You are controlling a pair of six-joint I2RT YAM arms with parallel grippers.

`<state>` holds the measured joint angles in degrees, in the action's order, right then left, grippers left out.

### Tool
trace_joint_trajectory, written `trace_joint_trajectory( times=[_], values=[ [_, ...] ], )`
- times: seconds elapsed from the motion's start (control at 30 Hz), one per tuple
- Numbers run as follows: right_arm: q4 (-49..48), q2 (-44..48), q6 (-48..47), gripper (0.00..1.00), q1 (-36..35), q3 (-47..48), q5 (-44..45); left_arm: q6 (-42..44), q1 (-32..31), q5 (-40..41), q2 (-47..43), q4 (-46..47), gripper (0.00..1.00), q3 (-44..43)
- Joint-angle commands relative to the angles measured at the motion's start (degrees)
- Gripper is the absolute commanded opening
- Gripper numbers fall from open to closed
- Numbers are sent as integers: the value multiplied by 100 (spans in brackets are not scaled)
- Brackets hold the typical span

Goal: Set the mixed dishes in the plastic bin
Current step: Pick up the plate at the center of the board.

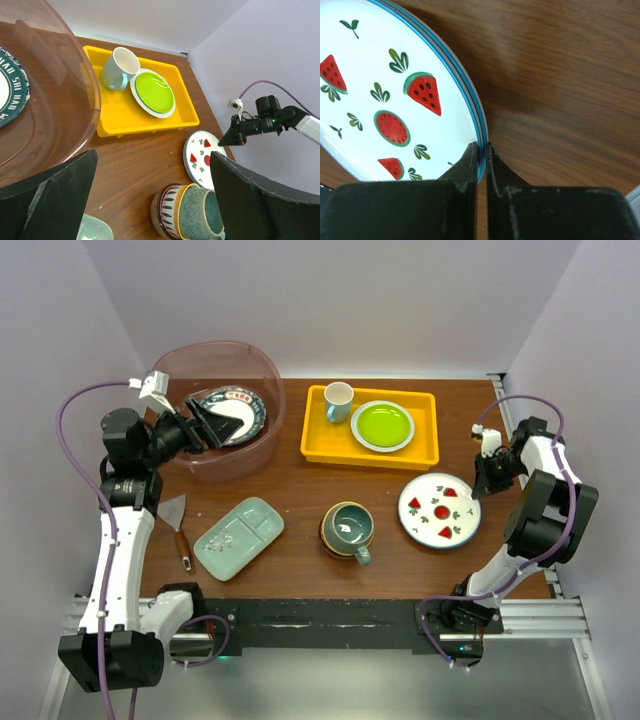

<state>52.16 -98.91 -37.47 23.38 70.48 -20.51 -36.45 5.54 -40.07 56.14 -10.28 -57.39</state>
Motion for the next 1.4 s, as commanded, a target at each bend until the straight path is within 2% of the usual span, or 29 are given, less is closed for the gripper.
trace_joint_trajectory(
  times=[0.0,0.57,0.87,1.37],
  values=[
    [-294,101,-93,0,18,203,372,-99,-27,-167,-24,290,100,17],
    [13,390,-744,0,-17,-201,127,-258,-272,-370,64,580,100,34],
    [57,399,-884,0,-289,-623,3,-258,-510,-247,134,606,100,-1],
    [268,847,-867,0,-342,-219,-260,-231,-1108,-18,336,641,100,-115]
  ],
)
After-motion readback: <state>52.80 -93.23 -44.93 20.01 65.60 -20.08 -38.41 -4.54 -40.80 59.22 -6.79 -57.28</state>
